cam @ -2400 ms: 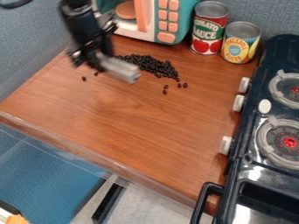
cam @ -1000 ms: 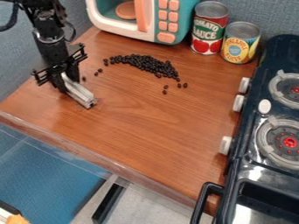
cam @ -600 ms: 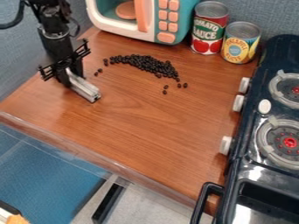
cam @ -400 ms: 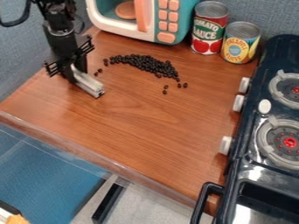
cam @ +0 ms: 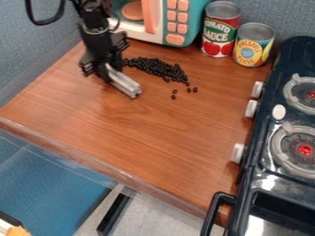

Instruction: Sweep into pile

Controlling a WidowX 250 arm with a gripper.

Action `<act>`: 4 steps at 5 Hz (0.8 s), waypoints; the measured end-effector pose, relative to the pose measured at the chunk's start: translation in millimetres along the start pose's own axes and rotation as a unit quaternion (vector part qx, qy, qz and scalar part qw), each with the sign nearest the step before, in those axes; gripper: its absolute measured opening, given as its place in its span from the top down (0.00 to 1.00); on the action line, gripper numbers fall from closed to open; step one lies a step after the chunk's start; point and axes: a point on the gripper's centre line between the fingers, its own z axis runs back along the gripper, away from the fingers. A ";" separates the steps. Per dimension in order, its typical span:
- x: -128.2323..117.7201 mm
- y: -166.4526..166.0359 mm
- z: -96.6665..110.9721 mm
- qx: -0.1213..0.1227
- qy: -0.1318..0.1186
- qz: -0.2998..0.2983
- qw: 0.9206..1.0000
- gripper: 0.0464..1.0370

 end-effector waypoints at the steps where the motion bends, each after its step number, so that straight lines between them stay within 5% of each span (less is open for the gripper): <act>1: -4.7 -8.6 0.5 -0.004 0.006 0.005 1.000 0.68; 4: -2.6 -23.8 -2.9 -0.011 0.000 0.010 1.000 0.68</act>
